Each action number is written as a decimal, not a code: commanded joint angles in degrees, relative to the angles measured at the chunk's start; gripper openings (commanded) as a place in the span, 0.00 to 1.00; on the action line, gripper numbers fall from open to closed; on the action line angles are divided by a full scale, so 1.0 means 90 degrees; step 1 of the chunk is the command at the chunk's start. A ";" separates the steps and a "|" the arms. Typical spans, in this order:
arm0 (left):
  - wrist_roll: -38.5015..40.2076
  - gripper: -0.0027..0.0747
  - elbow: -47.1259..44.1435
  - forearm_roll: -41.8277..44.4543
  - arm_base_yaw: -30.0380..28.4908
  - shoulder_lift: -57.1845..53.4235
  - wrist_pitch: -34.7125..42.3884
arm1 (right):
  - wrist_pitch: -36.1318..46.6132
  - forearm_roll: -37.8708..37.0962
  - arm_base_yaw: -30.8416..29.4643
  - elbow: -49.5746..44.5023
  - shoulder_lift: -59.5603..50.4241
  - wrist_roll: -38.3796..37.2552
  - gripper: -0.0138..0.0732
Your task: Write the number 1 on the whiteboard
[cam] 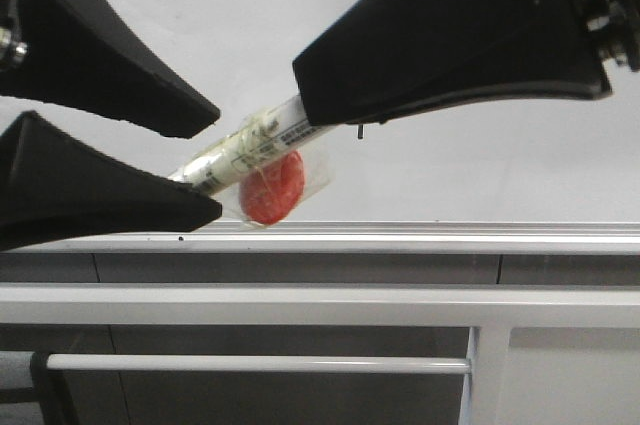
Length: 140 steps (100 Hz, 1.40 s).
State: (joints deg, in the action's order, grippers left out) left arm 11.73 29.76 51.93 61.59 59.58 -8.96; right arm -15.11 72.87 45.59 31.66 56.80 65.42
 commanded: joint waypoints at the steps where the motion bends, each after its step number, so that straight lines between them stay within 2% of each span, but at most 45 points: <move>1: 0.0021 0.35 0.0207 0.0021 0.0054 -0.0071 0.0171 | 0.0043 0.0124 -0.0026 0.0236 -0.0047 0.0034 0.11; 31: 0.0021 0.26 0.0207 0.0021 0.0054 -0.0071 0.0117 | 0.0078 0.0113 -0.0026 0.0236 -0.0047 0.0034 0.11; 41: 0.0021 0.16 0.0207 0.0021 0.0054 -0.0071 0.0018 | 0.0063 0.0113 -0.0026 0.0236 -0.0047 0.0034 0.11; 50: 0.0021 0.01 0.0207 -0.0003 0.0054 -0.0071 0.0008 | 0.0063 0.0113 -0.0026 0.0236 -0.0047 0.0034 0.11; 101: 0.0057 0.01 0.0207 -0.0219 0.0054 -0.0071 -0.0094 | 0.0076 0.0113 -0.0026 0.0236 -0.0047 0.0034 0.12; 107: 0.0064 0.01 0.0207 -0.0219 0.0054 -0.0071 -0.0094 | 0.0090 0.0113 -0.0026 0.0236 -0.0073 0.0046 0.17; 112: 0.0110 0.01 0.0207 -0.0219 0.0054 -0.0071 -0.0094 | 0.0133 0.0113 -0.0026 0.0236 -0.0111 0.0115 0.25; 123: 0.0123 0.01 0.0207 -0.0219 0.0054 -0.0071 -0.0094 | 0.0318 0.0113 -0.0026 0.0236 -0.0241 0.0114 0.52; 128: 0.0259 0.01 0.0207 -0.0219 0.0054 -0.0071 -0.0094 | 0.0423 0.0113 -0.0026 0.0236 -0.0335 0.0114 0.59; 140: 0.0568 0.01 0.0207 -0.0219 0.0054 -0.0071 -0.0104 | 0.0489 0.0113 -0.0026 0.0236 -0.0616 0.0323 0.62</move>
State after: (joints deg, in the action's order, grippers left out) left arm 14.44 29.84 50.05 61.81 59.58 -11.66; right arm -12.29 72.87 45.59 31.66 53.84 66.08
